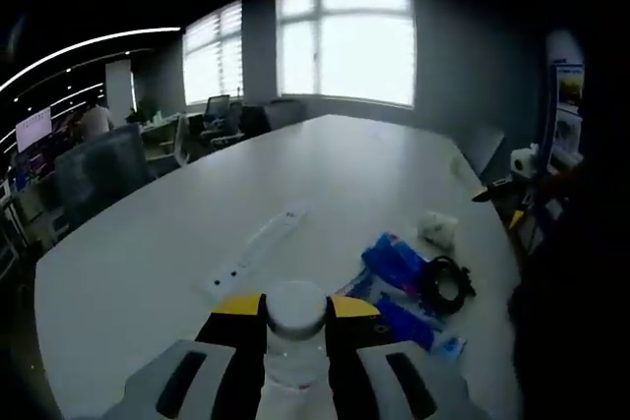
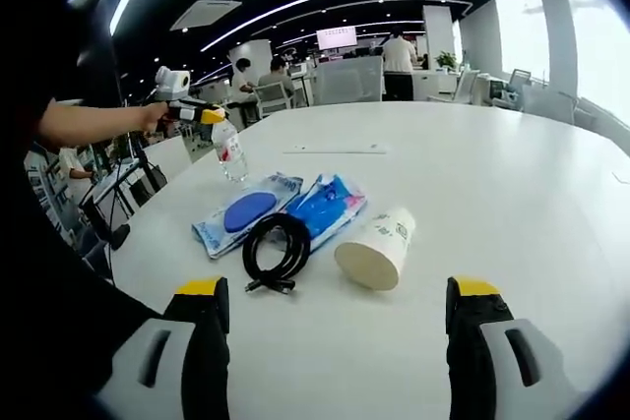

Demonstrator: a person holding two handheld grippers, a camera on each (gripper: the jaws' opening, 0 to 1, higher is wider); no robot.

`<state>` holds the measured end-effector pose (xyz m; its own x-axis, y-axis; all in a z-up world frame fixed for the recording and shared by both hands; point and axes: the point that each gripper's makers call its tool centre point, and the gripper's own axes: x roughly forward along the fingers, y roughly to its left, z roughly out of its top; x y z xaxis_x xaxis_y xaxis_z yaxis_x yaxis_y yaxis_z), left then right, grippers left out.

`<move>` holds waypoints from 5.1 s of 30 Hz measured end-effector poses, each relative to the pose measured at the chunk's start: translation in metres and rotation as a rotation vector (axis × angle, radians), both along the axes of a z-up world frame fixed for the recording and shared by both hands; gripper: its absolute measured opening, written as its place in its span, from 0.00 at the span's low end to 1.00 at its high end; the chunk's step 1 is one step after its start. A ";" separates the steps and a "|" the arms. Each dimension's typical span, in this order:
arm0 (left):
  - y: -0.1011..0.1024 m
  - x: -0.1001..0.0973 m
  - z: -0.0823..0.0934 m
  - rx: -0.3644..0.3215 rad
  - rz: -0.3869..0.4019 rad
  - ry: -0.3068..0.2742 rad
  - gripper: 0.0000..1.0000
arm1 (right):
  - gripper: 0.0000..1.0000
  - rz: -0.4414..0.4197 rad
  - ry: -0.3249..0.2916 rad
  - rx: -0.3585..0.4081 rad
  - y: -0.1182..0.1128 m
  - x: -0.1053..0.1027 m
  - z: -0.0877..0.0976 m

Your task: Arrange the tabletop items into an orderly group along one side of the table until the central work area is clear of visible clutter.

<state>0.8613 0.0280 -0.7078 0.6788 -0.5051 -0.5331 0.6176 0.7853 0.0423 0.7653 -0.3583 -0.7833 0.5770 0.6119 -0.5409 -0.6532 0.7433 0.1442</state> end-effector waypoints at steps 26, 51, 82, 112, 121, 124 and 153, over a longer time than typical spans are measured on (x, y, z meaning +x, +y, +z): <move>0.021 0.013 -0.013 0.055 -0.026 0.063 0.21 | 0.87 0.034 0.024 -0.019 0.005 0.003 -0.009; 0.006 0.004 0.017 0.067 -0.033 -0.052 0.36 | 0.87 0.004 0.015 0.042 0.009 0.007 -0.003; -0.033 -0.109 0.039 -0.092 0.260 -0.217 0.59 | 0.56 0.074 -0.197 -0.020 0.004 0.028 0.008; -0.090 -0.190 0.003 -0.143 0.398 -0.174 0.82 | 0.14 0.142 -0.270 -0.306 0.003 0.056 -0.048; -0.104 -0.193 0.010 -0.136 0.377 -0.166 0.89 | 0.00 0.068 -0.275 -0.322 -0.004 0.063 -0.047; -0.106 -0.193 0.011 -0.123 0.369 -0.165 0.90 | 0.00 0.059 -0.289 -0.340 -0.006 0.064 -0.044; -0.101 -0.189 -0.007 -0.147 0.392 -0.041 0.99 | 0.00 0.000 -0.206 -0.150 0.011 0.072 0.022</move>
<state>0.6721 -0.0731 -0.7146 0.8541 -0.2726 -0.4430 0.2706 0.9602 -0.0692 0.8374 -0.3470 -0.7618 0.6842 0.5341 -0.4965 -0.6576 0.7462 -0.1035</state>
